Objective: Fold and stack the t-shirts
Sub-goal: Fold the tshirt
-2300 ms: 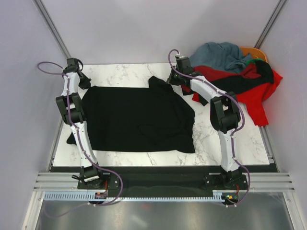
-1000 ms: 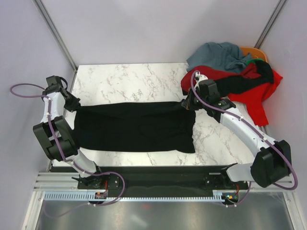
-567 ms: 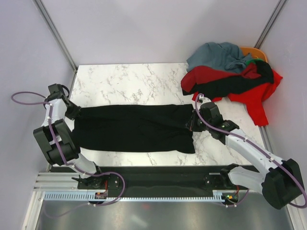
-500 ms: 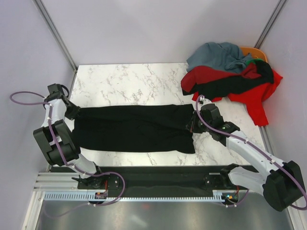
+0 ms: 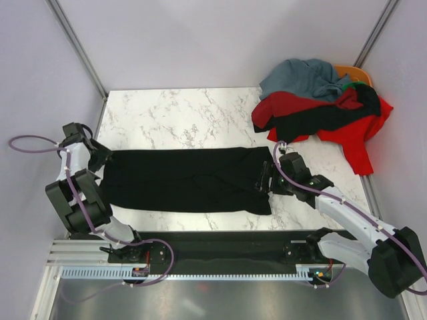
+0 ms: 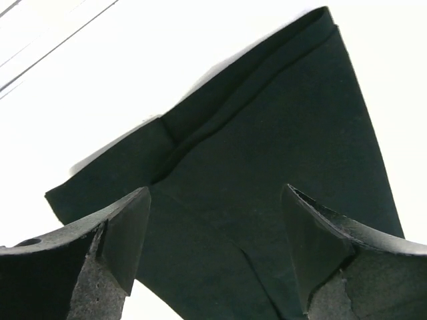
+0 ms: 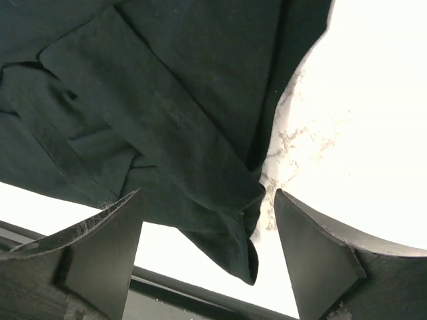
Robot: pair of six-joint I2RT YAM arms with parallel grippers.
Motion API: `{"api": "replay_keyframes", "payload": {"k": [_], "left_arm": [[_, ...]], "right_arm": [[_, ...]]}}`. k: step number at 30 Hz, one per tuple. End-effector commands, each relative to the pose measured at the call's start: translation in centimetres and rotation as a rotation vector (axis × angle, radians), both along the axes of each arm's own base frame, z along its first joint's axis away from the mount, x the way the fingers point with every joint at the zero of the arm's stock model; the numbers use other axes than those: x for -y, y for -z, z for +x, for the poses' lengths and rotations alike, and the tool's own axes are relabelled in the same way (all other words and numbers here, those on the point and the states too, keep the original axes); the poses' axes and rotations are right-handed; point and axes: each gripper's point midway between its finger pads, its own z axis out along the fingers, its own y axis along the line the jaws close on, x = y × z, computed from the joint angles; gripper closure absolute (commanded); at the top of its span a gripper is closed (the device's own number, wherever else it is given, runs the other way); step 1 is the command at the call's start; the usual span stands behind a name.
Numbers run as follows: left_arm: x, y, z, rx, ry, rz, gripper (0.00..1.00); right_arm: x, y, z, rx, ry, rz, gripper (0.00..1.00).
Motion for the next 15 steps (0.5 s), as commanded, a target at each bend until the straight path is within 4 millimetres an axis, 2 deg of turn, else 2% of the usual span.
{"api": "replay_keyframes", "payload": {"k": [1,2,3,5,6,7,8,9,11,12,15], "left_arm": [[-0.2,-3.3,0.7,0.093,0.02,0.065,0.15],[0.1,-3.8,0.9,0.103,0.043,0.082,0.16],[1.4,-4.4,1.6,0.116,0.094,0.098,0.16],[2.9,-5.0,2.5,0.114,0.173,0.129,0.17],[5.0,-5.0,3.3,0.123,0.246,0.122,0.17],[6.2,-4.6,3.7,0.114,0.287,0.11,0.19],[7.1,-4.4,3.8,0.103,0.32,0.108,0.2],[9.0,-4.1,4.1,0.098,0.378,0.097,0.2],[10.8,-2.7,3.9,0.048,0.445,0.084,0.21],[12.3,-2.0,3.8,0.022,0.493,0.082,0.21],[13.8,0.9,2.8,-0.098,0.559,0.065,0.21]], "right_arm": [[-0.8,-3.2,1.3,0.058,0.013,0.027,0.14],[-1.2,-3.7,1.4,0.065,0.008,0.04,0.14],[-1.8,-4.7,1.9,0.079,0.004,0.055,0.14],[-3.2,-5.1,2.1,0.069,-0.006,0.079,0.14],[-4.1,-5.0,2.7,0.051,-0.01,0.09,0.14],[-4.9,-4.6,2.6,0.032,-0.023,0.099,0.14],[-5.6,-4.1,2.7,-0.002,-0.012,0.126,0.14],[-6.4,-2.6,3.1,-0.049,-0.008,0.126,0.14],[-7.4,-1.0,3.1,-0.118,-0.006,0.141,0.14],[-7.8,0.6,3.3,-0.171,0.013,0.124,0.14],[-8.4,3.0,3.8,-0.238,0.034,0.099,0.14]]}}
